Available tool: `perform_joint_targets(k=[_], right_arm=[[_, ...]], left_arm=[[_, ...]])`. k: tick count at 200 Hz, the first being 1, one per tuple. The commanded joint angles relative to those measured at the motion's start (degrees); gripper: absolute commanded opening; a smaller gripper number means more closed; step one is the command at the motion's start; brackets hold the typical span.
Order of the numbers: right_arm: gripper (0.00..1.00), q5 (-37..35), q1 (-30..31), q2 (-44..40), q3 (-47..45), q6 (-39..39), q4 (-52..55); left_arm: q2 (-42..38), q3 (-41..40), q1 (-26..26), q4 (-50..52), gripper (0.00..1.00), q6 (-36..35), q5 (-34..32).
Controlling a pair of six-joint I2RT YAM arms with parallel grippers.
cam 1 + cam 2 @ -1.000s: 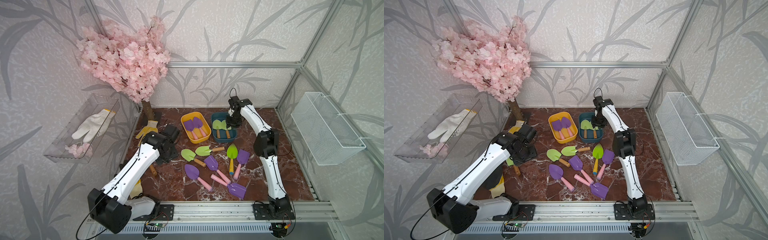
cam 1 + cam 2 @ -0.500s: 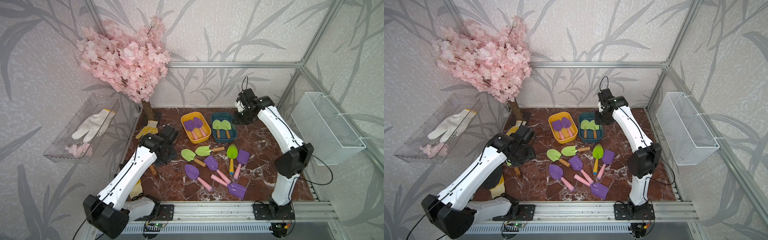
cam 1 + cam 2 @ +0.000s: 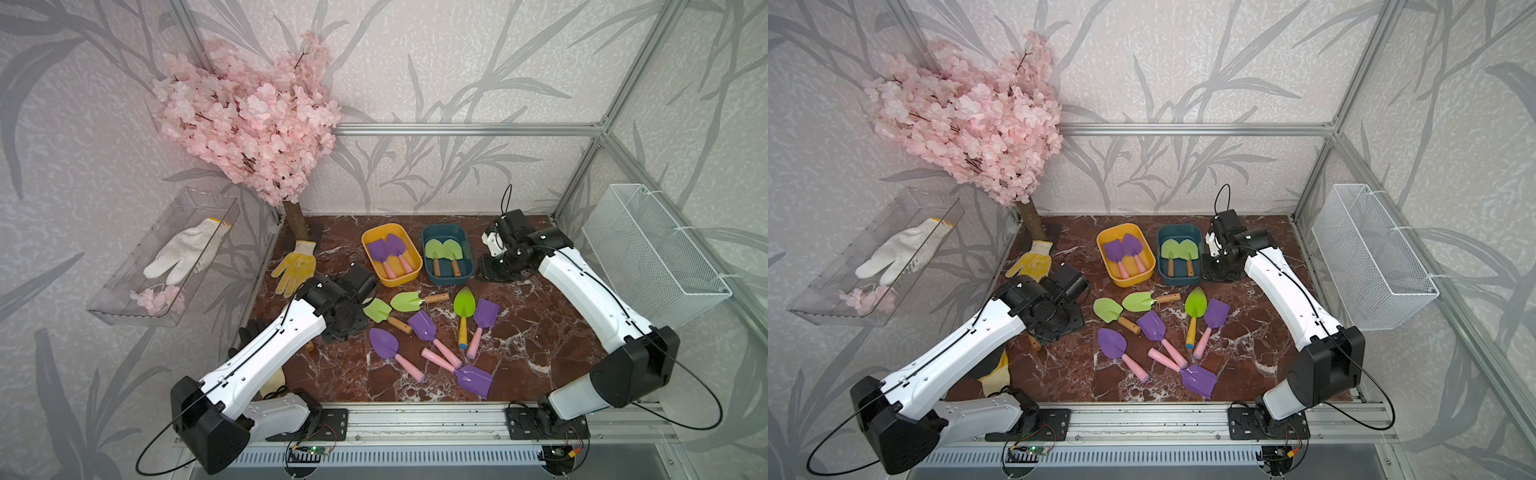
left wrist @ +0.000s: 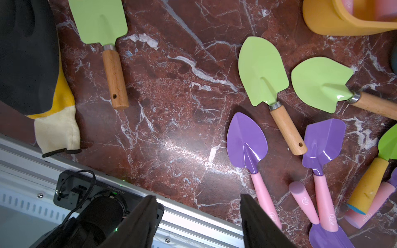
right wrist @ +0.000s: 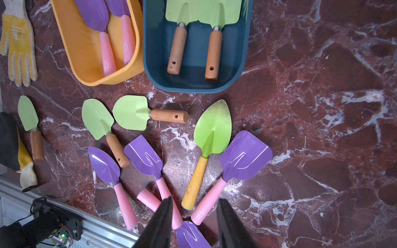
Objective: Sort the small shovels by color and place them into the storage box
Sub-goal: Pick up the shovel from the center of the board.
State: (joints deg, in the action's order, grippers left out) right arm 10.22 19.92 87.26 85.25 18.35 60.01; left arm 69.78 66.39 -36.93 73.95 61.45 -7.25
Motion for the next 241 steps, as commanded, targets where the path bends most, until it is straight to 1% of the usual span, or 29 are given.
perform_joint_targets(k=[1,24,55,67,83,102,124,138,174,202,218,241], right_arm=[[0.39,0.5,-0.1,-2.0,-1.7,-0.5,-1.5],[0.39,0.5,-0.1,-2.8,-2.9,-0.7,-1.6],[0.39,1.1,-0.1,-3.5,-3.9,-1.0,-1.8],[0.39,1.2,-0.1,-3.6,-4.1,-1.3,-1.8],[0.39,1.4,-0.1,-3.8,-4.4,-1.5,-1.8],[0.39,1.7,-0.1,-3.9,-4.6,-1.6,-1.8],[0.39,2.3,-0.1,-3.9,-4.7,-2.0,-2.1],[0.39,2.4,-0.1,-3.7,-4.6,-2.2,-2.1],[0.39,3.0,-0.1,-2.9,-4.5,-2.2,-2.9],[0.39,3.9,-0.2,-2.4,-5.0,-2.2,-3.6],[0.39,4.2,-0.5,-2.2,-5.3,-2.2,-3.8],[0.39,5.0,-0.8,-2.1,-5.4,-2.0,-4.3]], left_arm=[[1.1,-1.9,-2.0,-0.1,0.65,4.8,-1.2],[1.8,-3.6,-3.4,-1.2,0.65,7.1,-0.5],[1.1,-7.2,-4.1,-1.1,0.68,12.1,-2.1],[0.1,-8.7,-3.9,-1.1,0.69,13.7,-3.4],[-1.3,-10.5,-3.4,-0.4,0.7,15.8,-6.9],[-3.5,-13.2,1.2,-0.2,0.7,15.4,-7.9],[-6.9,-17.2,9.3,-3.6,0.71,11.3,-5.8],[-7.7,-18.6,13.1,-5.1,0.72,8.3,-5.6],[-5.3,-20.2,21.7,-9.5,0.74,1.0,-1.9],[-3.0,-20.0,26.9,-11.6,0.74,-4.2,-0.6],[-1.5,-19.4,29.9,-11.8,0.75,-6.6,0.0],[1.1,-17.9,33.1,-10.1,0.76,-9.3,-0.6]])
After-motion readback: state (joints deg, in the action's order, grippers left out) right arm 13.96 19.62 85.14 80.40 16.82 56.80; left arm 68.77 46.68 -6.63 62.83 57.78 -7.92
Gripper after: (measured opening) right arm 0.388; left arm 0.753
